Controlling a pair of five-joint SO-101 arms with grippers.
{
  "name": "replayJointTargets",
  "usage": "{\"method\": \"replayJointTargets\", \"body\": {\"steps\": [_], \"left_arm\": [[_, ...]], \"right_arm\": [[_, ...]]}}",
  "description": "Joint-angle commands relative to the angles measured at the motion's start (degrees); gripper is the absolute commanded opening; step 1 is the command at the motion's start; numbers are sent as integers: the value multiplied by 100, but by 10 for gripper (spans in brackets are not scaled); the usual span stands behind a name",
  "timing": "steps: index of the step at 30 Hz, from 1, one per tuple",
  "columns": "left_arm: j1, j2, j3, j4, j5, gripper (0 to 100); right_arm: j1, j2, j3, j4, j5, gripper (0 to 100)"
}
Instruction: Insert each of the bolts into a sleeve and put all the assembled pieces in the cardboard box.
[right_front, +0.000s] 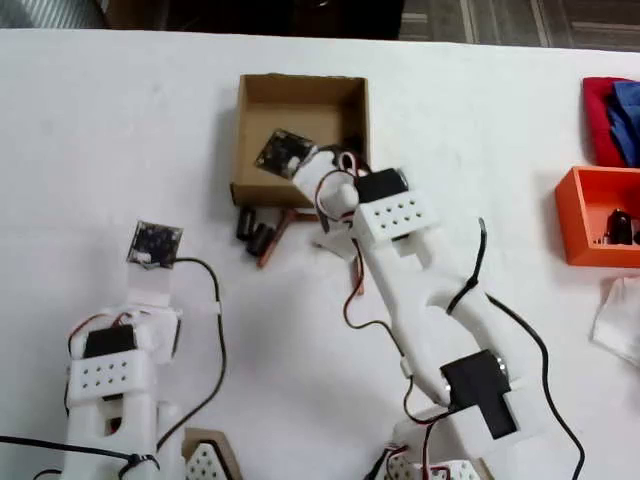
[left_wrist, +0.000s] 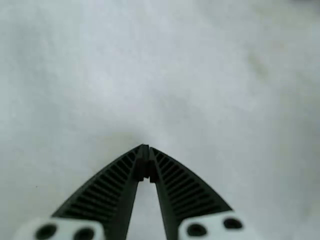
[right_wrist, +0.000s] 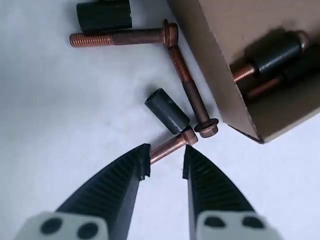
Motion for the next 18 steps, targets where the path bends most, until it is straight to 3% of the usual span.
{"method": "replayJointTargets", "body": {"steps": [1,8,18], "left_arm": [[-62,-79,-13,-105,44,27],[-62,-79,-13,-105,44,27],[-62,-79,-13,-105,44,27]], "right_arm": [[66,92,9,-127,756,102],[48,848,-9,-119,1371,128],[22,1560,-703,-171,1433,119]]}}
